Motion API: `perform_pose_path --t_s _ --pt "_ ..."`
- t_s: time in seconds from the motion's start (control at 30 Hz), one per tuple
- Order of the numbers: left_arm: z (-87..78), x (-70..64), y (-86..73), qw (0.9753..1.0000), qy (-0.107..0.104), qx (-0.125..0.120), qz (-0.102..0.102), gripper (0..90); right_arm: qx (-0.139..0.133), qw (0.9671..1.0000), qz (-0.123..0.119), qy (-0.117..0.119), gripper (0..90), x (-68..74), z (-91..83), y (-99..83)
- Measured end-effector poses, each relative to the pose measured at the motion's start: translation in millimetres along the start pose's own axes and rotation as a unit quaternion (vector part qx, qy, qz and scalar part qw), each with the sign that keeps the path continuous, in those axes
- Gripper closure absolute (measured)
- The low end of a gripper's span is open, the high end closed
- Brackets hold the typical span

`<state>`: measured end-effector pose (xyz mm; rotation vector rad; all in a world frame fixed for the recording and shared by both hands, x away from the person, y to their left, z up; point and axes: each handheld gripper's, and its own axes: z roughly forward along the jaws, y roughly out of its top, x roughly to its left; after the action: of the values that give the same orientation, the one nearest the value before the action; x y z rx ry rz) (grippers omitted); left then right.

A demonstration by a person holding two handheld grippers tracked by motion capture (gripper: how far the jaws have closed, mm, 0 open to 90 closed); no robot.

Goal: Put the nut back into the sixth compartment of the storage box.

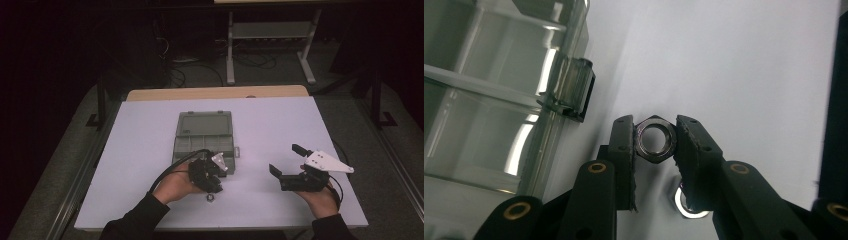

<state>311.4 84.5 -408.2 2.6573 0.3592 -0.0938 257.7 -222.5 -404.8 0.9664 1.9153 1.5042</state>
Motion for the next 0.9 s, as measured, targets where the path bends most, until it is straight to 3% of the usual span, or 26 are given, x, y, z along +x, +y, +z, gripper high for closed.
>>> perform_pose_path --t_s 0.2,0.53,0.9 --pt "-14.4 -1.1 2.8 1.0 -0.002 -0.008 0.0 70.5 -0.001 1.0 0.0 0.0 0.0 0.1 -0.2 0.1" --pt "-41.6 5.3 -0.3 0.9993 0.004 -0.032 -0.017 70.5 -0.001 1.0 -0.001 0.0 0.0 0.2 0.1 0.0" --pt "-67.0 24.8 -13.6 0.9968 0.035 -0.052 -0.049 70.5 -0.001 1.0 -0.001 0.0 0.0 0.5 0.3 -0.1"
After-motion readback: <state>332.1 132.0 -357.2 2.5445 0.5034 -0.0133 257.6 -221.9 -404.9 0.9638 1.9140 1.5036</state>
